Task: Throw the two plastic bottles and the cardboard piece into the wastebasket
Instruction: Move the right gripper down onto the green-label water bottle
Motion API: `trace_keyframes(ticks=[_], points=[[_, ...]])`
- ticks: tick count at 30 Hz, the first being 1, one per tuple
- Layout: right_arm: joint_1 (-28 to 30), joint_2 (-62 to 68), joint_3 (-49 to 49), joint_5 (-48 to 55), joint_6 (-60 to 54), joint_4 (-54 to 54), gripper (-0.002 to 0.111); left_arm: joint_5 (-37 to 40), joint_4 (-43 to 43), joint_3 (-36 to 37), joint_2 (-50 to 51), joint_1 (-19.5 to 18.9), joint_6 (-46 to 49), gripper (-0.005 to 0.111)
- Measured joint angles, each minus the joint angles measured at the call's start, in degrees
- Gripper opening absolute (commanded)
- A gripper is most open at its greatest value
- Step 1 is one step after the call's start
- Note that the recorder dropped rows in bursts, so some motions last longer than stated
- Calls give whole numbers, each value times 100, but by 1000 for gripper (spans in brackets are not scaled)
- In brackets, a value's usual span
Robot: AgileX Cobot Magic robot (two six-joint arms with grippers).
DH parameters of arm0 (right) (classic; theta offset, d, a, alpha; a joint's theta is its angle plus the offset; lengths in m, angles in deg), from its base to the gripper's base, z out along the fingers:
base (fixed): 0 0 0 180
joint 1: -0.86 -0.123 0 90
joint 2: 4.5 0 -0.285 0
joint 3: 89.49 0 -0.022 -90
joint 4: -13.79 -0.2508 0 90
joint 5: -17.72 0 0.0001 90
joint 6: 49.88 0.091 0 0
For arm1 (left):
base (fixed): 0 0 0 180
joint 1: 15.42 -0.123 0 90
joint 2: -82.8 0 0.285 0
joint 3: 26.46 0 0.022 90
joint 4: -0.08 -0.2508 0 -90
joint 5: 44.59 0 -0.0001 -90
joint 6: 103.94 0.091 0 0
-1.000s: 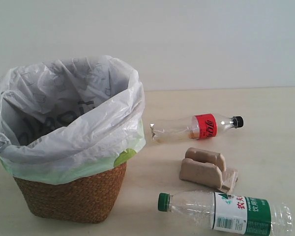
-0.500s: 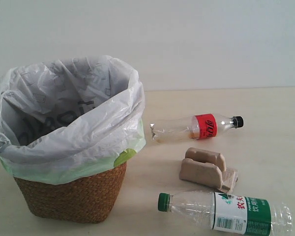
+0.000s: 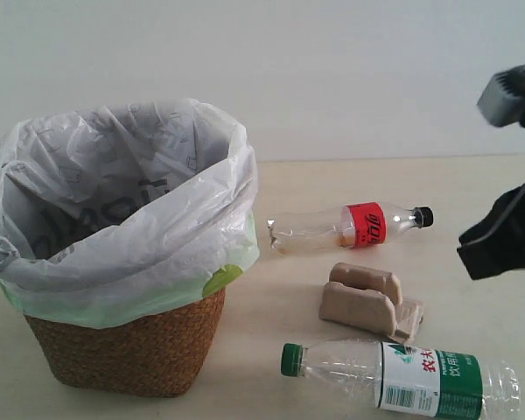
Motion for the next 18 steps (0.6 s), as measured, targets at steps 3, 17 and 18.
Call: trace_keyframes(ticks=[3,17,18], points=[[0,392,-201,486,-54,455,0,0,0,0,0,0,0,108],[-594,1060,-248,1331,-1105,935,56,0,0,0,0,0,0,108],[-667,1100,-248,1331,-1170,976,57,0,0,0,0,0,0,108]])
